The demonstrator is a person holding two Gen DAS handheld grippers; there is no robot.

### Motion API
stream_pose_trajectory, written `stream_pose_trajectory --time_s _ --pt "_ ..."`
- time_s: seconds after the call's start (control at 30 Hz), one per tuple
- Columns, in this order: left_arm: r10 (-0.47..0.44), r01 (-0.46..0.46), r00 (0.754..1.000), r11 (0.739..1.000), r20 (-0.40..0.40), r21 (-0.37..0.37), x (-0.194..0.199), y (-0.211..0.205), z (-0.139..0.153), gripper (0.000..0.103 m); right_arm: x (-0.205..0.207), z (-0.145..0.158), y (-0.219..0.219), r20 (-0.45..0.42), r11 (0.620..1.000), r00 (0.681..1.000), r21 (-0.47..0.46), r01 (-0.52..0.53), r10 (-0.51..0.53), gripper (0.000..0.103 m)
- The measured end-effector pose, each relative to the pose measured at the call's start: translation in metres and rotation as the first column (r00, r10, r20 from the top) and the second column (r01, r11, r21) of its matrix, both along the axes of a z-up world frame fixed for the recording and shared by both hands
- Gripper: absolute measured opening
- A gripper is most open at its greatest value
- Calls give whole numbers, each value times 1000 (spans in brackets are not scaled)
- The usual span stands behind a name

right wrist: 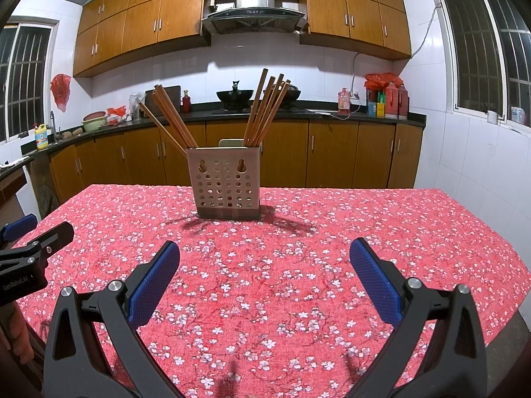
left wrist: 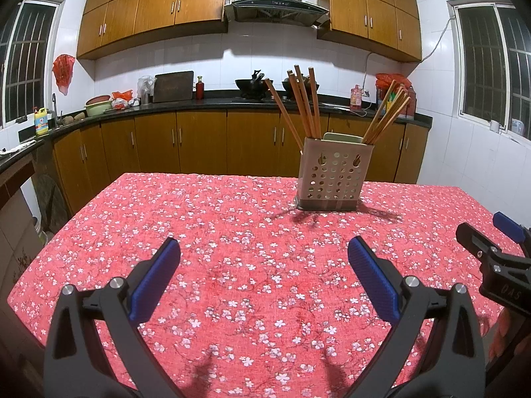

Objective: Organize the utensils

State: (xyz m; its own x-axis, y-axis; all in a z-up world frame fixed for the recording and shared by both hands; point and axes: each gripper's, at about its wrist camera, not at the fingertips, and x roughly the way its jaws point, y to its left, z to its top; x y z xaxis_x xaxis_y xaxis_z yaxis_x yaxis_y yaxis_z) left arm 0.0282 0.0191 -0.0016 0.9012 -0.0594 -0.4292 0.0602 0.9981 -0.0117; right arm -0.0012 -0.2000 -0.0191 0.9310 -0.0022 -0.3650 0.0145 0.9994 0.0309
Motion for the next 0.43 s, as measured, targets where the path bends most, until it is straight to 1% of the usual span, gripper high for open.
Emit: stream_pose_trajectory --time_s 0.43 --pt "5 -5 1000 1000 -13 -5 0 0 -2 99 1 0 2 -3 1000 1000 -1 -3 3 101"
